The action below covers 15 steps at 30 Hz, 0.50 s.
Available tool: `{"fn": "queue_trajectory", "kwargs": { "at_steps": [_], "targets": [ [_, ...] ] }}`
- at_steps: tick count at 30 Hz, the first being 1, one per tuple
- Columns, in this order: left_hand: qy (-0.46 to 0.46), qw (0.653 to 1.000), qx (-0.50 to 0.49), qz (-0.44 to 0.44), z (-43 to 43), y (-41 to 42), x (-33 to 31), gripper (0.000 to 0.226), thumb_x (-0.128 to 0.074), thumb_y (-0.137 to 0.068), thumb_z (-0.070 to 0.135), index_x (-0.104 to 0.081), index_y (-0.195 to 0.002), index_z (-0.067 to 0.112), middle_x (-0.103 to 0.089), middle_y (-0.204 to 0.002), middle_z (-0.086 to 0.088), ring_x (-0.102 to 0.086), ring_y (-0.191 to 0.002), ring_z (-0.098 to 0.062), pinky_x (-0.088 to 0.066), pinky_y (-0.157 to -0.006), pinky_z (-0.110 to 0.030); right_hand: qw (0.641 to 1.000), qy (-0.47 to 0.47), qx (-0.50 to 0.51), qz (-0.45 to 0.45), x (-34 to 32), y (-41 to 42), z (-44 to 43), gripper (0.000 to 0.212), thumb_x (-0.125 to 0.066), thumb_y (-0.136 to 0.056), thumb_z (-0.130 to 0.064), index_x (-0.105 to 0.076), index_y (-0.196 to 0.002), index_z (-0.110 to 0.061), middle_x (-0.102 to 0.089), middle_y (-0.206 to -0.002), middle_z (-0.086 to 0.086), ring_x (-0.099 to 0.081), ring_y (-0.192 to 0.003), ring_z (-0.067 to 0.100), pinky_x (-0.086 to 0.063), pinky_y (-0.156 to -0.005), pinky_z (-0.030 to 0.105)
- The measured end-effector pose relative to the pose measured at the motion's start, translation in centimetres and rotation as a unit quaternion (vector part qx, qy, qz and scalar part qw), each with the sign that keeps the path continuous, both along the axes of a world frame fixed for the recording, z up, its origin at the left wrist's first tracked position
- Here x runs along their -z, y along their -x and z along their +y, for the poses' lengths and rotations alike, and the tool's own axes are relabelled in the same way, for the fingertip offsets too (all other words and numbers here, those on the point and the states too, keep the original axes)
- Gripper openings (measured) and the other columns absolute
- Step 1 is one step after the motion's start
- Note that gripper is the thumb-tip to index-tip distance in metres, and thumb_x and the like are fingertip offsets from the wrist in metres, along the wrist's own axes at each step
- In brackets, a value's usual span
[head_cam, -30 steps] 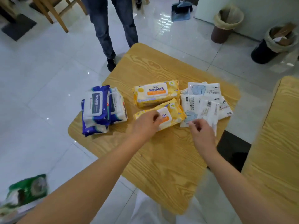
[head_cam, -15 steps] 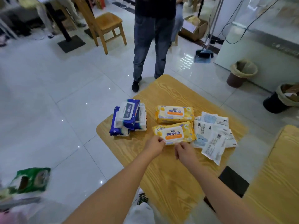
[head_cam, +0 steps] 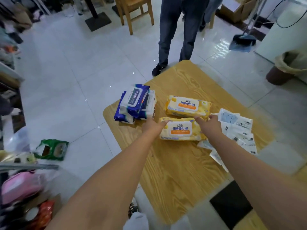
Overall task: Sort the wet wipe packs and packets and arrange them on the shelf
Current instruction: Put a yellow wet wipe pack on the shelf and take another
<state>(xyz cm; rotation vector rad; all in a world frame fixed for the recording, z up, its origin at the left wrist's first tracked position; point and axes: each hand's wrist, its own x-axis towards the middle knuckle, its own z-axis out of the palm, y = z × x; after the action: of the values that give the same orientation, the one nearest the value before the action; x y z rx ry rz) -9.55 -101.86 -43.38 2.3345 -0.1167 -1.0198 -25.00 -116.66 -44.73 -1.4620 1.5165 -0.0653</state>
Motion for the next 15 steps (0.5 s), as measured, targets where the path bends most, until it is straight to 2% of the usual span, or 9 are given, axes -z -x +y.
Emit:
{"fn": "queue_trajectory", "kwargs": {
  "at_steps": [1,5,7,9,11,13,15],
  "targets": [
    [-0.003,1.0,-0.007,0.008,0.1,-0.1,0.7,0.09,-0.071,-0.081,0.054,-0.031,-0.15,0.013,-0.041,-0.152,-0.01,-0.042,-0.138,-0.03,-0.041,-0.109,-0.045,1.0,-0.009,-0.001,0.007,0.5,0.0,0.0,0.106,-0.064,-0.065,-0.075,-0.033,-0.146,-0.015,-0.044,-0.145,0.019,-0.052,-0.125,0.04,-0.043,-0.104,0.054],
    [-0.008,0.999,-0.037,0.025,0.1,-0.2,2.8,0.097,-0.074,-0.076,0.057,-0.028,-0.152,0.017,-0.039,-0.154,-0.007,-0.041,-0.139,-0.03,-0.039,-0.11,-0.048,0.997,0.017,0.002,0.072,1.5,-0.1,-0.5,0.097,-0.067,-0.078,-0.064,-0.028,-0.15,-0.011,-0.031,-0.15,0.023,-0.033,-0.137,0.044,-0.031,-0.111,0.051],
    [0.007,0.999,-0.032,0.037,-0.3,0.0,3.5,0.1,-0.076,-0.074,0.057,-0.027,-0.152,0.017,-0.04,-0.154,-0.006,-0.041,-0.139,-0.03,-0.04,-0.11,-0.048,0.997,0.024,-0.009,0.079,1.9,-0.4,-0.4,0.1,-0.068,-0.077,-0.065,-0.027,-0.149,-0.009,-0.032,-0.149,0.023,-0.033,-0.137,0.044,-0.032,-0.111,0.052],
    [0.023,0.997,-0.025,0.072,-0.9,0.4,4.2,0.094,-0.078,-0.073,0.055,-0.036,-0.147,0.014,-0.048,-0.146,-0.006,-0.049,-0.131,-0.028,-0.044,-0.106,-0.046,0.999,0.005,-0.024,0.043,2.9,-0.9,0.2,0.105,-0.073,-0.071,-0.065,-0.028,-0.148,-0.009,-0.04,-0.148,0.017,-0.04,-0.135,0.041,-0.036,-0.109,0.053],
    [0.026,0.996,-0.007,0.09,-1.4,0.7,4.6,0.079,-0.08,-0.073,0.051,-0.049,-0.135,0.013,-0.058,-0.133,-0.006,-0.058,-0.117,-0.026,-0.051,-0.098,-0.043,0.999,-0.003,-0.042,0.032,3.7,-1.1,0.8,0.102,-0.078,-0.07,-0.059,-0.029,-0.145,-0.009,-0.046,-0.146,0.013,-0.044,-0.133,0.038,-0.039,-0.108,0.053],
    [0.039,0.993,0.005,0.113,-1.3,0.7,4.4,0.07,-0.081,-0.076,0.043,-0.051,-0.13,0.012,-0.06,-0.127,-0.005,-0.061,-0.107,-0.024,-0.055,-0.08,-0.037,0.996,0.023,-0.064,0.059,3.7,-0.9,1.0,0.091,-0.078,-0.074,-0.053,-0.035,-0.142,-0.009,-0.05,-0.142,0.013,-0.047,-0.131,0.038,-0.039,-0.107,0.051],
    [0.054,0.988,0.013,0.147,-0.5,0.7,3.8,0.066,-0.08,-0.079,0.039,-0.049,-0.131,0.012,-0.06,-0.125,-0.003,-0.061,-0.101,-0.021,-0.049,-0.063,-0.029,0.995,0.034,-0.069,0.057,3.0,-0.3,1.1,0.085,-0.078,-0.074,-0.05,-0.041,-0.14,-0.011,-0.053,-0.139,0.013,-0.049,-0.128,0.037,-0.041,-0.106,0.052]
  ]
}}
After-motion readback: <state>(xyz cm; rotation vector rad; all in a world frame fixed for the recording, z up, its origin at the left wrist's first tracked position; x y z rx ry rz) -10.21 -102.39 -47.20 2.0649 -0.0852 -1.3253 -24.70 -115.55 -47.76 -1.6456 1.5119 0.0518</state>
